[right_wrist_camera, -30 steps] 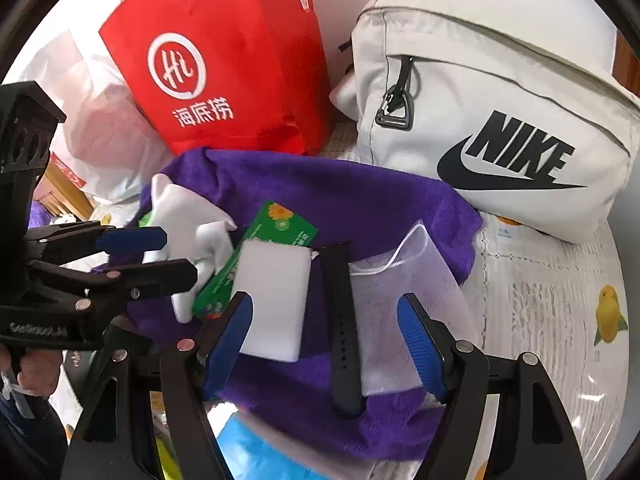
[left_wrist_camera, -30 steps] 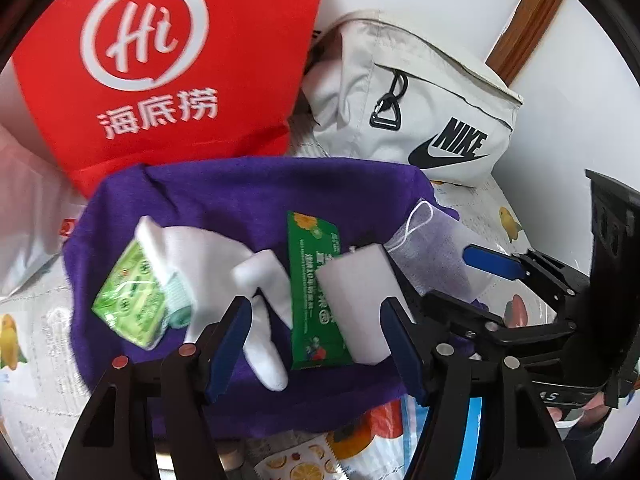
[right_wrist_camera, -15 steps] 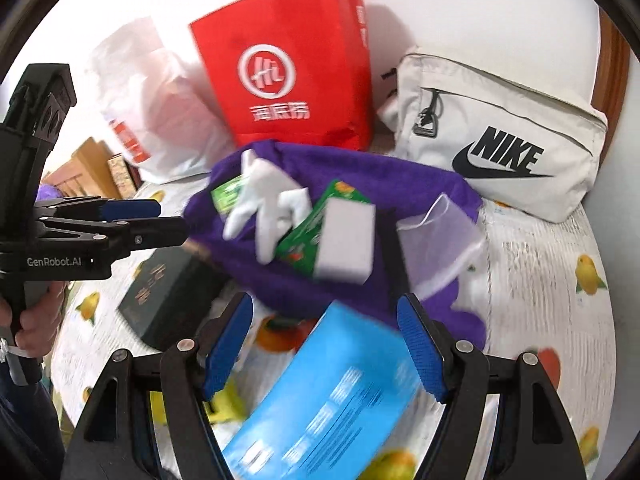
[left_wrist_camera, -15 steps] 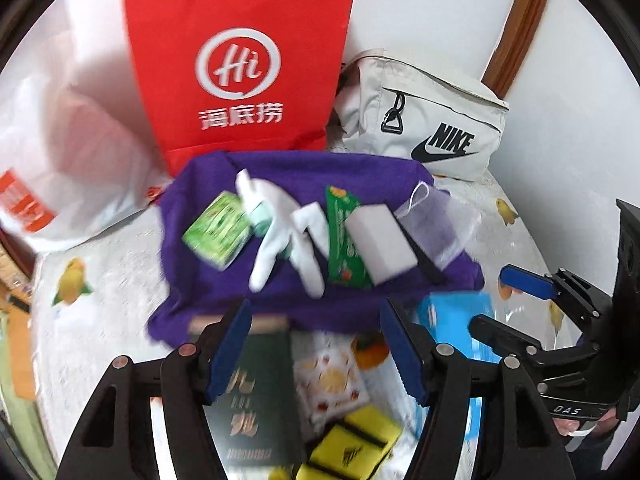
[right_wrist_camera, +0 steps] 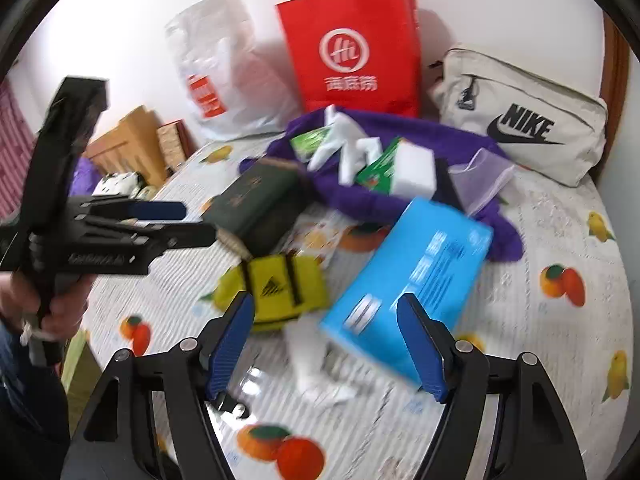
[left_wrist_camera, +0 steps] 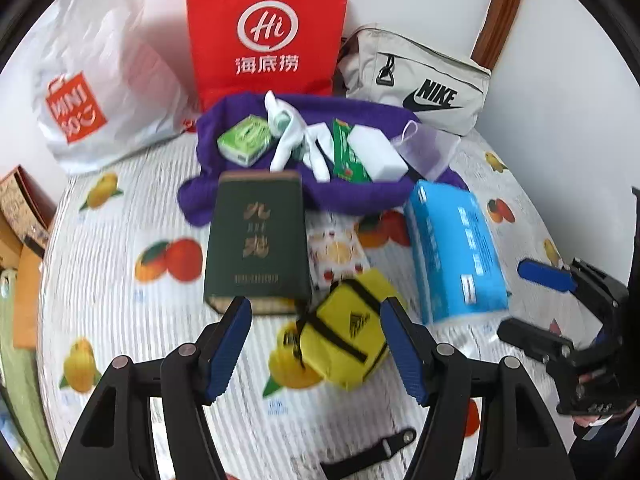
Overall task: Organize soft objects
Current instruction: 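Grasp the white crumpled tissue with the right tool while the left tool grasps the yellow adidas pouch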
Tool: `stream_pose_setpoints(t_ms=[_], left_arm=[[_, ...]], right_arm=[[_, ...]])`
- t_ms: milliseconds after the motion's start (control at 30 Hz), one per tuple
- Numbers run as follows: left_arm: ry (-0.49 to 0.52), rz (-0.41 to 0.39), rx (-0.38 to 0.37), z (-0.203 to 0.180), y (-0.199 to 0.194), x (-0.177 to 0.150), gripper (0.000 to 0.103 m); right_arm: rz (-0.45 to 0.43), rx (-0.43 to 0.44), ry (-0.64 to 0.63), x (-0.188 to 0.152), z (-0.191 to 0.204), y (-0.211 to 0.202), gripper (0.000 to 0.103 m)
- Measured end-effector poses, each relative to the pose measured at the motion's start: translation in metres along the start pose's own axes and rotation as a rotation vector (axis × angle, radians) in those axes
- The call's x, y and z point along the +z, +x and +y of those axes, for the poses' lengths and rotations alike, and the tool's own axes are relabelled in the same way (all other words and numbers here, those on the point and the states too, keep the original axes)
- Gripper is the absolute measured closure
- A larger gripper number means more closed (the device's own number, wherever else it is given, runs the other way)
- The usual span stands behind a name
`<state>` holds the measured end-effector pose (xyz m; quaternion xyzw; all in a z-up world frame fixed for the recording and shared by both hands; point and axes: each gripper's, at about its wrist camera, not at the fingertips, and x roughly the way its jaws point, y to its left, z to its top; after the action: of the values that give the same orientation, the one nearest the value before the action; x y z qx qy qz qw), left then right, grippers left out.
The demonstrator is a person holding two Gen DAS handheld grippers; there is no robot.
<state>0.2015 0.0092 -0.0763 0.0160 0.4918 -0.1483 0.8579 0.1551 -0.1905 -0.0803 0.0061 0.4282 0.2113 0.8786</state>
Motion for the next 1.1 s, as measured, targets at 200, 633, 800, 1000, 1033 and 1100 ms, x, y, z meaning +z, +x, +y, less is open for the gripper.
stream_pose_setpoints(t_ms=[200, 633, 800, 1000, 1033, 1100], left_arm=[[-0.023, -0.003, -0.015, 0.003, 0.004, -0.024, 0.036], [0.023, 0.032, -0.049, 0.0, 0.034, -0.045, 0.031], [0.07, 0.038, -0.073, -0.01, 0.05, -0.037, 0.031], [0.154, 0.049, -0.056, -0.026, 0.071, -0.032, 0.031], [0.169, 0.049, -0.053, -0.028, 0.073, -0.033, 0.028], [0.216, 0.042, -0.049, -0.037, 0.075, -0.036, 0.021]], right_arm=[[0.02, 0.007, -0.057, -0.038, 0.02, 0.007, 0.041], [0.067, -0.052, -0.159, -0.073, 0.021, 0.074, 0.072], [0.088, -0.024, -0.159, -0.082, 0.012, 0.061, 0.082], [0.098, -0.017, -0.152, -0.096, 0.002, 0.038, 0.083], [0.092, -0.011, -0.144, -0.099, 0.001, 0.032, 0.083], [0.081, -0.018, -0.125, -0.102, -0.002, 0.025, 0.083]])
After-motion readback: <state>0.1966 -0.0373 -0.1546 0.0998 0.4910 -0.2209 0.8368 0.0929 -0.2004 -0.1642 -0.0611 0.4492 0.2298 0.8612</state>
